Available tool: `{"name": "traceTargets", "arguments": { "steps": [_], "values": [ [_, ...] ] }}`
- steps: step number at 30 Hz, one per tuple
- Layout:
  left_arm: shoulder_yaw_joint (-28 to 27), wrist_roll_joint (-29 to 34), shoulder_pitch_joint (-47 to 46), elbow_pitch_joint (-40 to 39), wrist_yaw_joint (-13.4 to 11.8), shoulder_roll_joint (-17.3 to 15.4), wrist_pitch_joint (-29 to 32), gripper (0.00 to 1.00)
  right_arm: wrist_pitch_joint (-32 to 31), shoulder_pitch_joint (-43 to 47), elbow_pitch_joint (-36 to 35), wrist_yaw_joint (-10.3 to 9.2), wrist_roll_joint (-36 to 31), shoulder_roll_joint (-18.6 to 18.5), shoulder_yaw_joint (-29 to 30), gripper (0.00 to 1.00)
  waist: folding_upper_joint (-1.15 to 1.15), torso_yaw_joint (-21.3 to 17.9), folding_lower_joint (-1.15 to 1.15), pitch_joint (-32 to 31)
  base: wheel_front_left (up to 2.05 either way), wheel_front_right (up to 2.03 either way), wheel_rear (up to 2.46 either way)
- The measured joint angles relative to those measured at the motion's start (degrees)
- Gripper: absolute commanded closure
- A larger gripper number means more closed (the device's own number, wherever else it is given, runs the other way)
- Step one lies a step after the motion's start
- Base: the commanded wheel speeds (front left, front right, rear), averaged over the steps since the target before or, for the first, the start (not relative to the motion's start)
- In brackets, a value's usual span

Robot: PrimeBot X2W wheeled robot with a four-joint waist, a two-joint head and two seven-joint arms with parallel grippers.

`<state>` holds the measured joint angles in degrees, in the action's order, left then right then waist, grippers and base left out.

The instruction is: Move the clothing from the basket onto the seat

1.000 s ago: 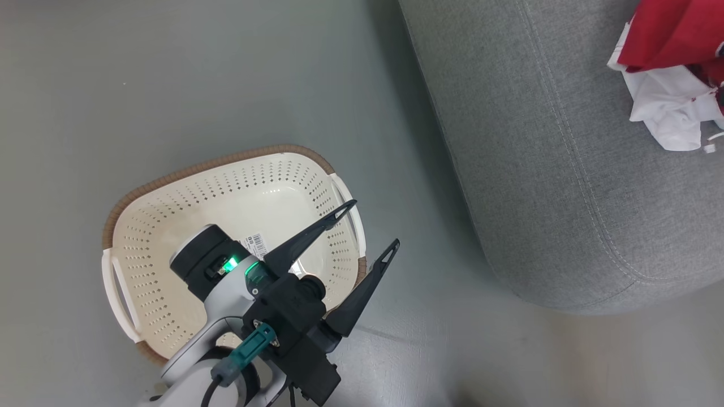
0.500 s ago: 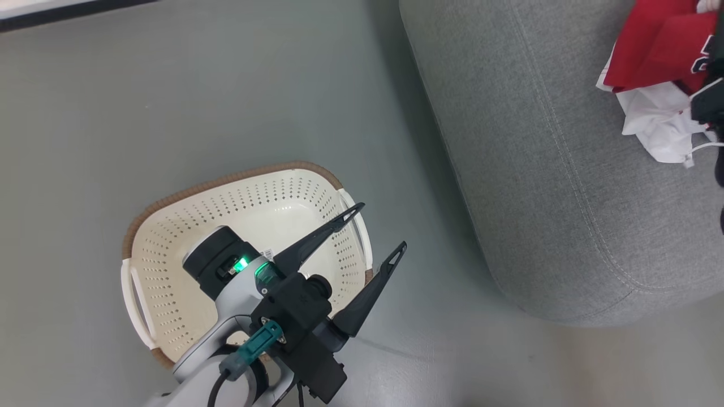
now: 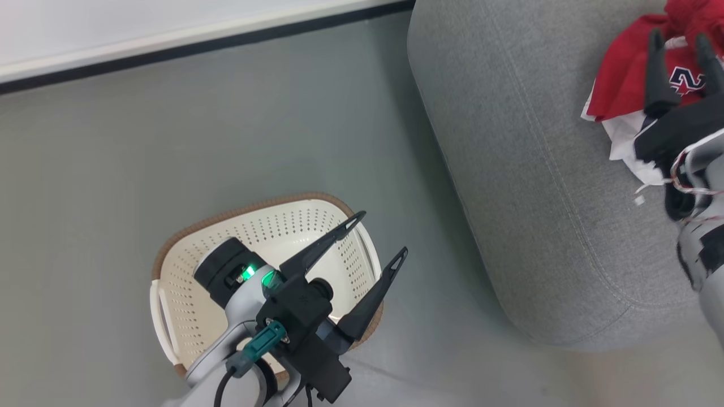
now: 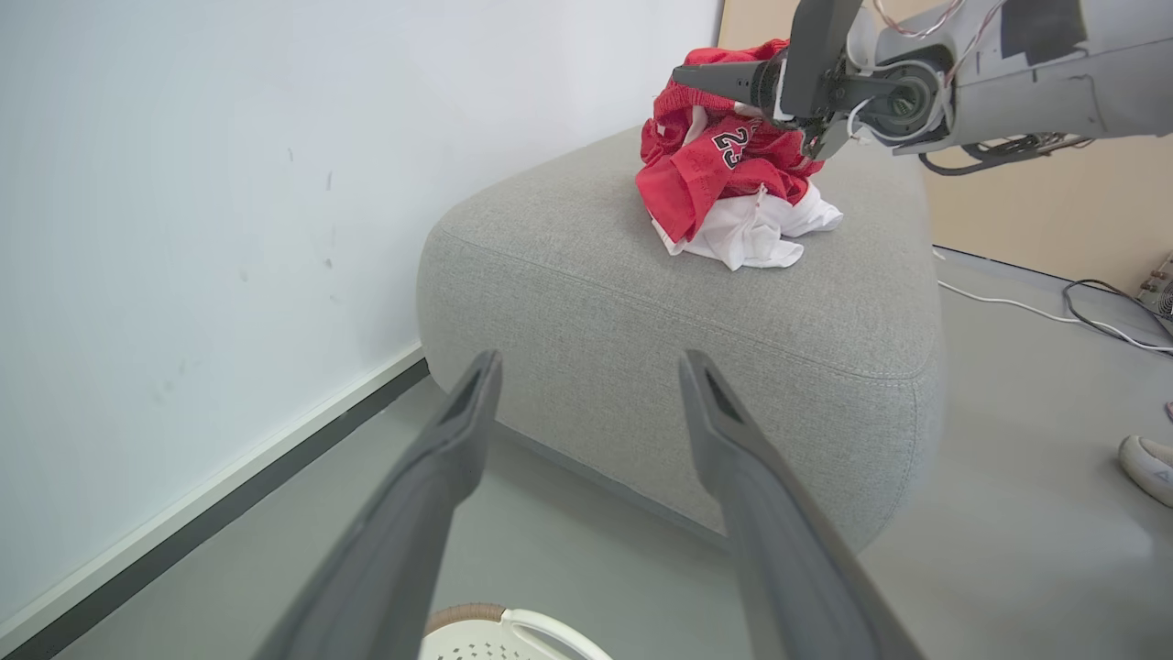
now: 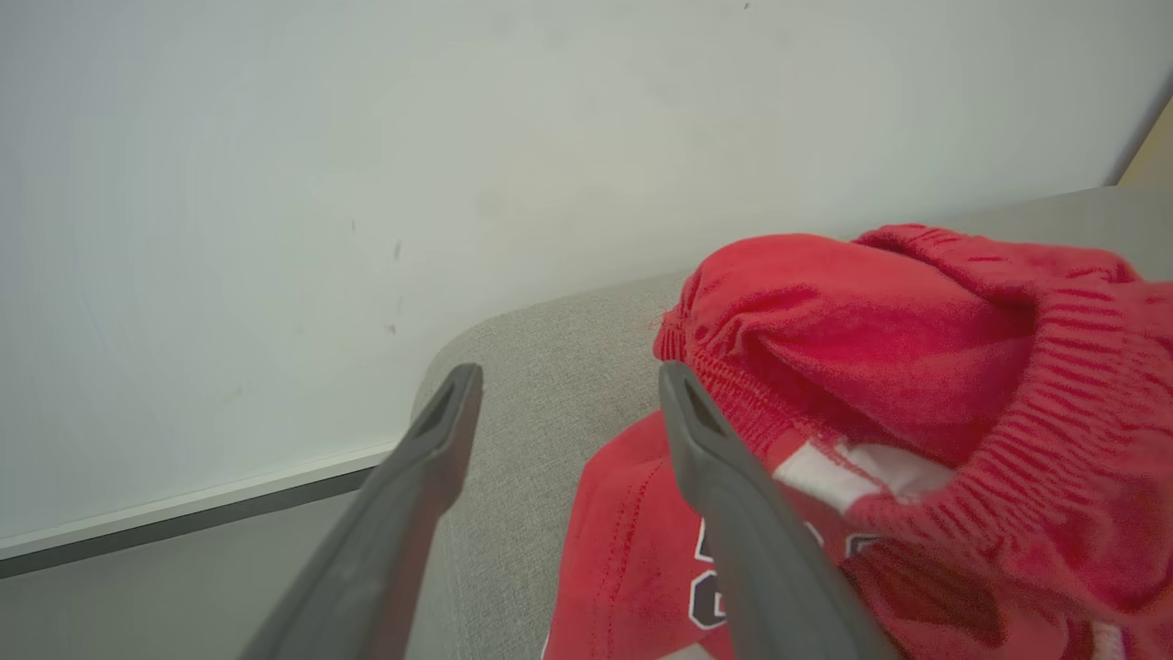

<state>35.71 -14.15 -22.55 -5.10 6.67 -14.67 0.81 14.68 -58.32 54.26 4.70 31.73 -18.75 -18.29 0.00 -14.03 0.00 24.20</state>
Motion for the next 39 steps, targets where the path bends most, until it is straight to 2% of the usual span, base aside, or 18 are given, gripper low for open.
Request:
{"name": "traceTargets", "arguments": {
  "steps": [8, 16, 24, 29, 39],
  "values": [
    [-1.91, -0.69, 2.07, 2.33, -1.86, 0.37, -1.57, 0.0, 0.0, 5.33, -2.74, 0.01, -1.79, 2.26, -2.47, 0.0, 0.0, 0.98, 0.0, -4.59, 0.0, 0.0, 0.0],
    [-6.05, -2.99, 4.58, 4.19, -5.73, 0.78, -3.37, 0.0, 0.01, 13.94, -9.98, -0.26, -2.61, 3.03, -3.13, 0.0, 0.0, 2.48, -0.01, -9.06, 0.0, 0.0, 0.0],
    [-11.77, -4.47, 8.22, 5.76, -10.37, 0.62, -5.06, 0.0, 0.01, 24.34, -20.39, -3.12, -3.55, 3.99, -3.27, 0.0, 0.0, 5.51, -0.01, -12.66, 0.0, 0.0, 0.0],
    [-13.93, -6.09, 9.72, 6.12, -11.2, 0.42, -5.53, 0.0, 0.01, 27.6, -24.66, -3.91, -3.94, 4.06, -3.72, 0.0, 0.01, 6.89, 0.0, -13.94, 0.0, 0.0, 0.0],
    [-19.24, -7.4, 12.63, 6.97, -12.77, 0.15, -6.56, 0.0, 0.01, 35.05, -32.68, -7.06, -5.95, 4.01, -4.53, 0.0, 0.01, 9.83, 0.0, -16.29, 0.0, 0.0, 0.0]
  ]
}}
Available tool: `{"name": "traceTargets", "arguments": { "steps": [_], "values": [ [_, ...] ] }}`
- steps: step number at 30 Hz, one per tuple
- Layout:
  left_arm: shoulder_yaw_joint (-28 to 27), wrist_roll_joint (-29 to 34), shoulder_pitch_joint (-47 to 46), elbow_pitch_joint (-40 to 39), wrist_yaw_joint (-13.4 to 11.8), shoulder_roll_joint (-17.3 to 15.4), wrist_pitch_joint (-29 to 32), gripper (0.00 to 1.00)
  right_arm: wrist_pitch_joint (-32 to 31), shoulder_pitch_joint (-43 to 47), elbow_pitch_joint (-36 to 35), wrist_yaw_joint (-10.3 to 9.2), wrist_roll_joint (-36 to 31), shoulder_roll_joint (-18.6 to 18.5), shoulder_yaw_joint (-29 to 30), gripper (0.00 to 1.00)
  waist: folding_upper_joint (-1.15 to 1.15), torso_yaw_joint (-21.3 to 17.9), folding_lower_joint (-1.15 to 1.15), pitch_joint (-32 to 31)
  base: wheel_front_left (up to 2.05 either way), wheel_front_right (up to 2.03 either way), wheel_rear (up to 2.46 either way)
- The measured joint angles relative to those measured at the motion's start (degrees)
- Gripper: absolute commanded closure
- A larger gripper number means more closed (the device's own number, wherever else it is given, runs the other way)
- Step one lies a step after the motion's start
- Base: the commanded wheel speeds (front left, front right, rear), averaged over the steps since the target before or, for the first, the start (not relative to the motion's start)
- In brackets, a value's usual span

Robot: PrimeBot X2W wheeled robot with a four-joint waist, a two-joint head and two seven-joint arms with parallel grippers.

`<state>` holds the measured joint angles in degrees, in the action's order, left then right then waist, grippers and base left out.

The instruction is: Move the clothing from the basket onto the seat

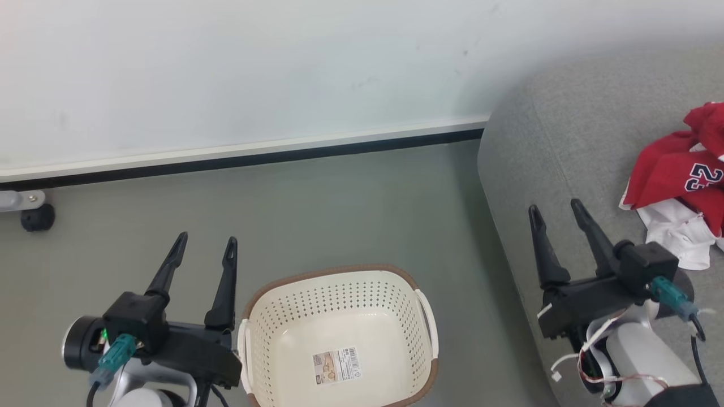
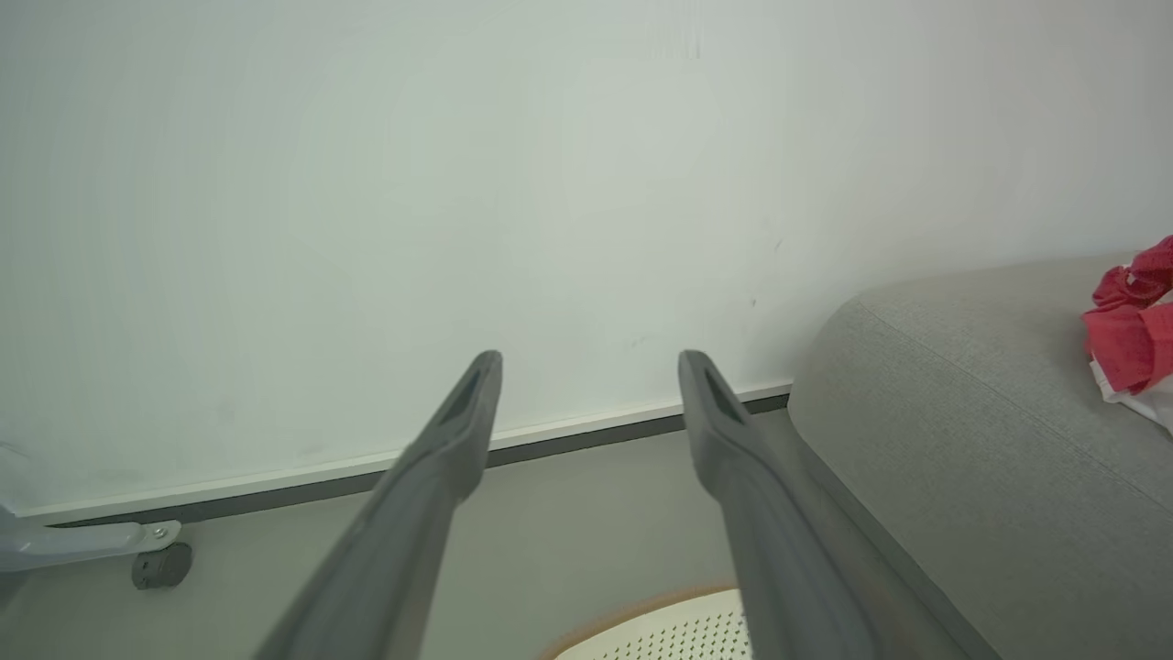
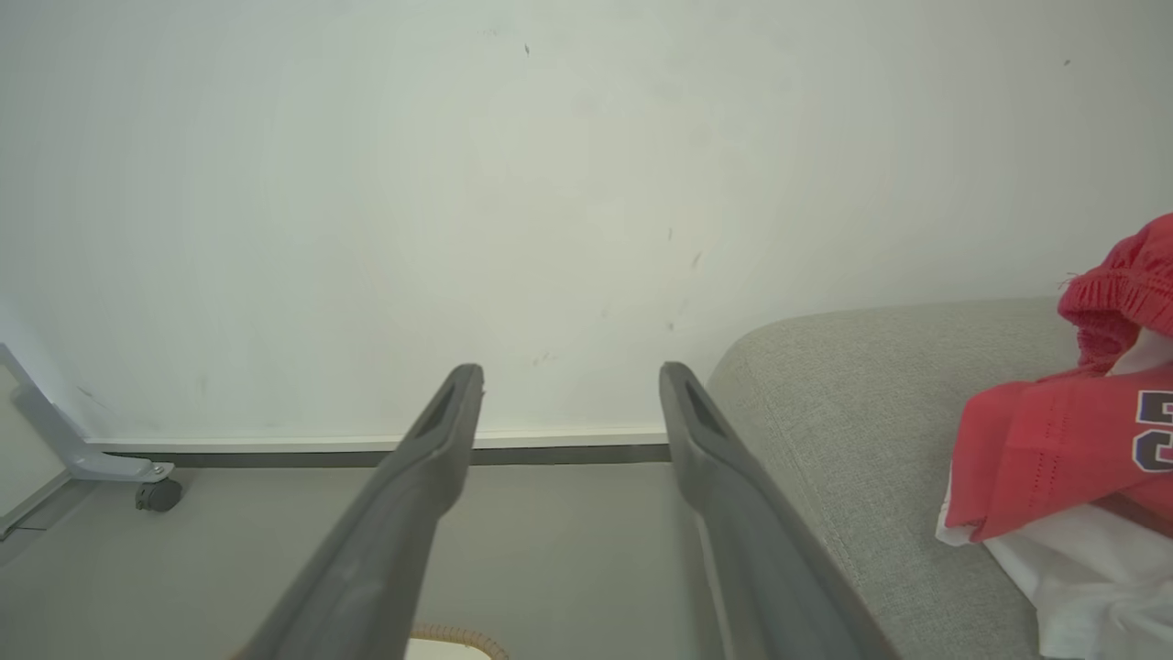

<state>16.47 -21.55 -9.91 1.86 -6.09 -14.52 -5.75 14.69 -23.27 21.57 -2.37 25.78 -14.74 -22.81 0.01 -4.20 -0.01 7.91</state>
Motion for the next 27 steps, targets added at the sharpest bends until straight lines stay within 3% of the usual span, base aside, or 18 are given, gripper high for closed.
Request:
{"name": "traceTargets", "arguments": {
  "steps": [27],
  "values": [
    [-6.71, -0.42, 8.33, 1.01, -0.97, 1.09, -0.47, 0.0, -3.12, 11.84, -12.06, -3.75, -0.63, -2.61, 2.02, 0.0, -0.01, 2.79, 0.01, -4.19, 0.0, 0.0, 0.0]
  ]
}}
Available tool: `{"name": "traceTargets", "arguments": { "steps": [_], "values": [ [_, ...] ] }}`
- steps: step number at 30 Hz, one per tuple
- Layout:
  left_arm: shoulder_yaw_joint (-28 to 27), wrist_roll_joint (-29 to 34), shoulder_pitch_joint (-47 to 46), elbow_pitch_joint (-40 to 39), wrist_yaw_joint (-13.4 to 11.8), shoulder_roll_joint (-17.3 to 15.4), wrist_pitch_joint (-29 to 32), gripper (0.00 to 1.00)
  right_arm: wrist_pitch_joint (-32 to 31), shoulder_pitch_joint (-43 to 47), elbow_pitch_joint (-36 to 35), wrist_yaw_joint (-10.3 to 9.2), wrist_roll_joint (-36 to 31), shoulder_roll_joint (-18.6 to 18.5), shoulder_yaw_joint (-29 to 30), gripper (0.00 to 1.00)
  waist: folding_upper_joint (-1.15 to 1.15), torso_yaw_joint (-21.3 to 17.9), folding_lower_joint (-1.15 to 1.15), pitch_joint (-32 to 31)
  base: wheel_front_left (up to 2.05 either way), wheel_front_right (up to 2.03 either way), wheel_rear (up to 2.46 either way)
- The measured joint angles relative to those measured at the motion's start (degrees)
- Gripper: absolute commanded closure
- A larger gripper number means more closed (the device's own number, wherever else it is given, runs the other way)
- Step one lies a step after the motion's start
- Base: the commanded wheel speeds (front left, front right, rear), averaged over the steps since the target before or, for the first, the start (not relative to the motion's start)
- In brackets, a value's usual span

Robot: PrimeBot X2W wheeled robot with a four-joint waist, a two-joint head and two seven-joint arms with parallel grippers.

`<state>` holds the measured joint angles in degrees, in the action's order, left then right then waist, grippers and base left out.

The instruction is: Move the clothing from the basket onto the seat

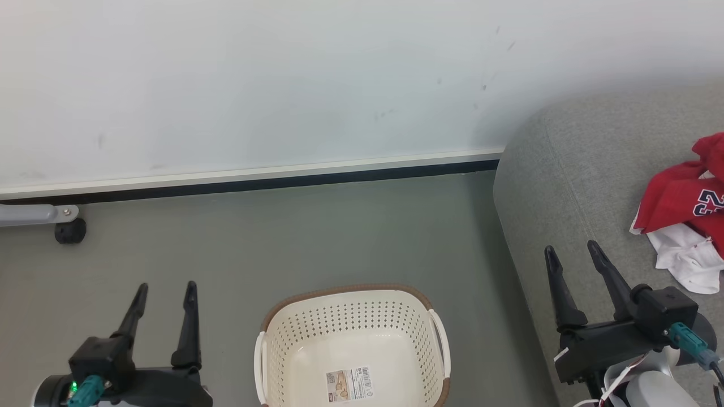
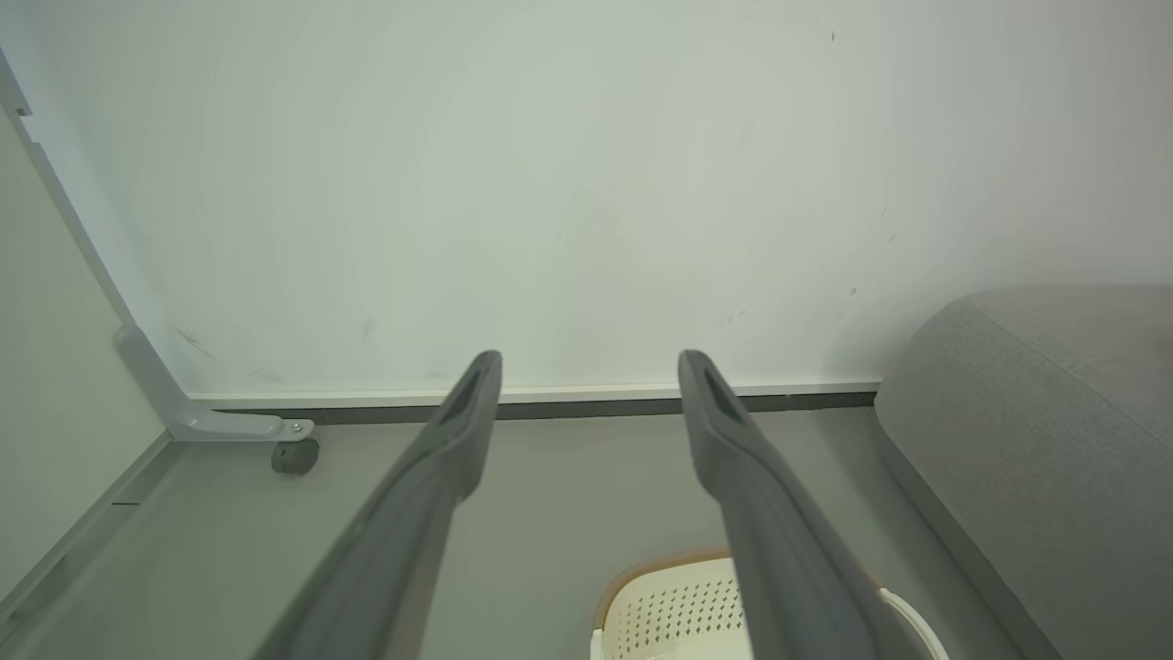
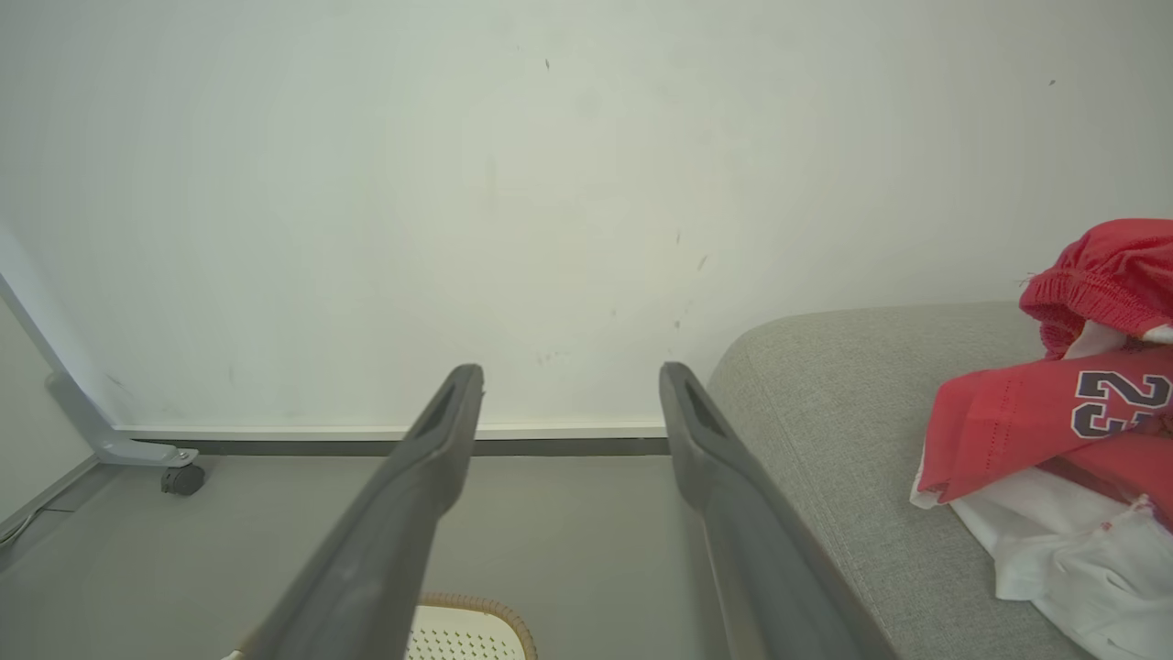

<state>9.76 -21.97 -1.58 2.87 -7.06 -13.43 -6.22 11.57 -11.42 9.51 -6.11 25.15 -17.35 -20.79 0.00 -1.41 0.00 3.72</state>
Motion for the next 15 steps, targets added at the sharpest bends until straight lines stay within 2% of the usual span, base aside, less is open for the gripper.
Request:
{"name": "traceTargets", "arguments": {
  "steps": [15],
  "values": [
    [-2.16, 1.63, 0.67, -0.07, -0.01, 0.2, 0.07, 0.0, -3.03, 1.52, -3.65, -0.52, -0.27, -0.21, 1.35, 0.0, 0.0, -0.04, 0.0, -0.19, 0.0, 0.0, 0.0]
  ]
}}
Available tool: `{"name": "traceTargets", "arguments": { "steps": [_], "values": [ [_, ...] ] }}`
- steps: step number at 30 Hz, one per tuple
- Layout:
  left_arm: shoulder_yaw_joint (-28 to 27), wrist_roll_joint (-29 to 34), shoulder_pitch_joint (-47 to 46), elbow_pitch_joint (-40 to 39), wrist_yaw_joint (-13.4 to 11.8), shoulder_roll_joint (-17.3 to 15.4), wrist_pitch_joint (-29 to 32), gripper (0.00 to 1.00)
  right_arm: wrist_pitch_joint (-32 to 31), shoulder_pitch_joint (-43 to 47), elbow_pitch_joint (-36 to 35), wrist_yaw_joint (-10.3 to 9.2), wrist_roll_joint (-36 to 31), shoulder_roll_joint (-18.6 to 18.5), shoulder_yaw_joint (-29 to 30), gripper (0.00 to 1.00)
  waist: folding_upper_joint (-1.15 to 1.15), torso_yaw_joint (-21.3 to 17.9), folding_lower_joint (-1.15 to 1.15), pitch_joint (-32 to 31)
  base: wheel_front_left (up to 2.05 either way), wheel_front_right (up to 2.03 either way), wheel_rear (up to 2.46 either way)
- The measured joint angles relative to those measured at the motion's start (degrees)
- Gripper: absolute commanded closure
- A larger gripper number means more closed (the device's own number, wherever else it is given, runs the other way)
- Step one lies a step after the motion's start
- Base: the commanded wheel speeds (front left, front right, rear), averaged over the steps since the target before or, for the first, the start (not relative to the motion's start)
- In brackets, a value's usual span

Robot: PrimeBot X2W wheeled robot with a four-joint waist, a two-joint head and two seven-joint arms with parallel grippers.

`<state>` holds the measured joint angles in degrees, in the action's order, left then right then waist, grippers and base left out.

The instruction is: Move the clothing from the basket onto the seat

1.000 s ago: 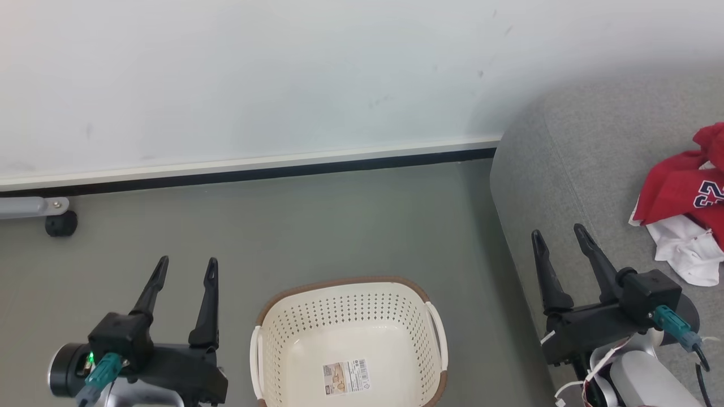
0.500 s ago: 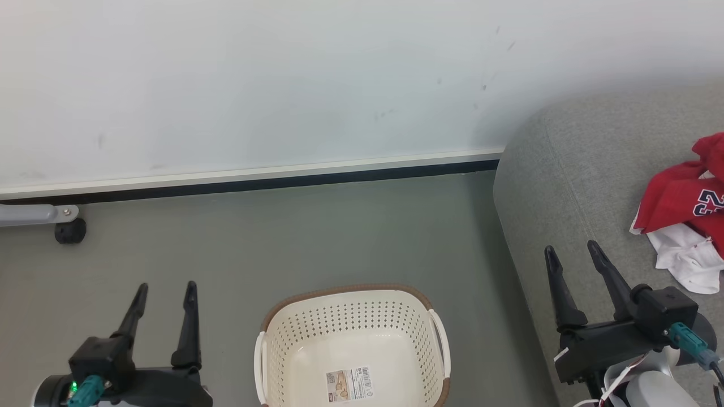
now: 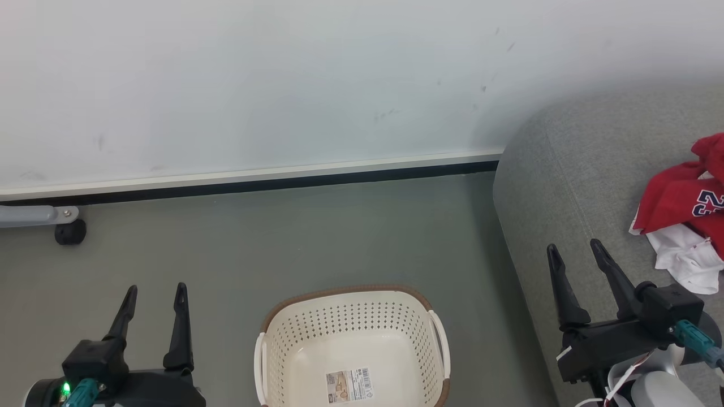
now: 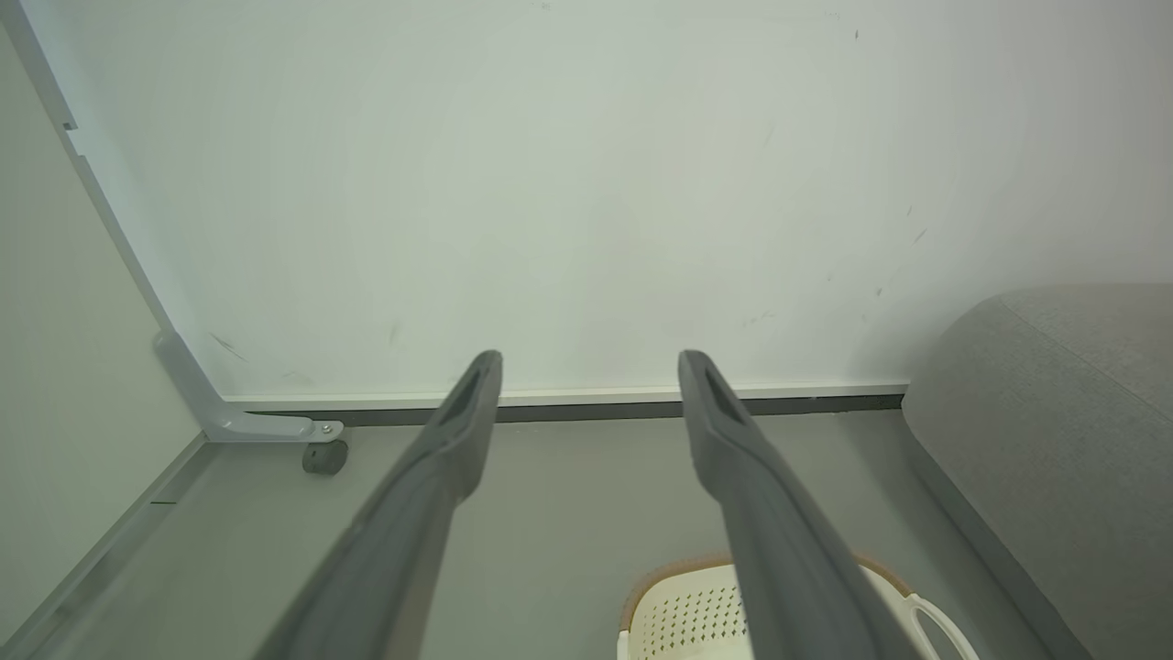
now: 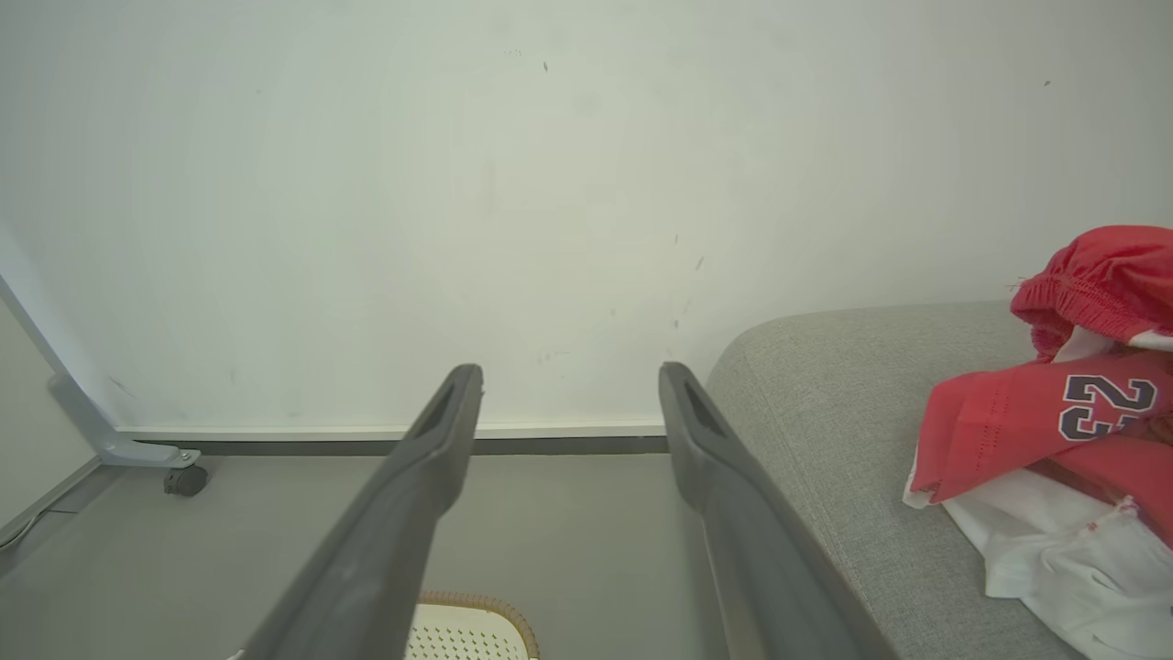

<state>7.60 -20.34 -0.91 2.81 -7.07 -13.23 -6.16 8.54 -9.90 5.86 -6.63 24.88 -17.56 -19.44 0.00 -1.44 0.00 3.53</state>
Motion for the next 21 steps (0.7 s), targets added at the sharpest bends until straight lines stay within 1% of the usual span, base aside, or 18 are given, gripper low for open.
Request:
{"name": "traceTargets", "arguments": {
  "steps": [4, 7, 15, 16, 21],
  "values": [
    [-0.11, 0.41, 0.0, -0.01, -0.01, 0.27, 0.12, 0.0, -0.55, 0.02, -0.57, -0.02, -0.21, -0.01, 0.31, 0.0, 0.0, 0.02, 0.0, -0.09, 0.0, 0.0, 0.0],
    [-0.21, 0.9, 0.01, -0.12, -0.03, 0.45, 0.51, 0.0, -1.25, 0.1, -1.21, -0.42, -0.21, -0.02, 0.53, 0.0, 0.0, 0.06, 0.0, -0.13, 0.0, 0.0, 0.0],
    [-0.64, 2.4, 0.04, -0.32, -0.04, 0.89, 0.56, 0.0, -2.49, 1.04, -2.19, -0.43, -0.41, -0.02, 1.0, 0.0, 0.0, 0.26, 0.0, -0.19, 0.0, 0.0, 0.0],
    [-0.65, 2.46, 0.04, -0.38, -0.04, 0.94, 0.56, 1.0, -2.52, 1.07, -2.31, -0.43, -0.41, -0.02, 1.07, 1.0, 0.0, 0.3, 0.0, -0.19, 0.0, 0.0, 0.0],
    [0.04, 2.32, 1.43, 2.3, 0.03, 2.18, 0.59, 1.0, -2.52, 3.11, 0.31, -0.42, -0.14, 1.62, 0.21, 1.0, 0.0, 0.31, 0.0, -0.2, 0.0, 0.0, 0.0]
  ]
}}
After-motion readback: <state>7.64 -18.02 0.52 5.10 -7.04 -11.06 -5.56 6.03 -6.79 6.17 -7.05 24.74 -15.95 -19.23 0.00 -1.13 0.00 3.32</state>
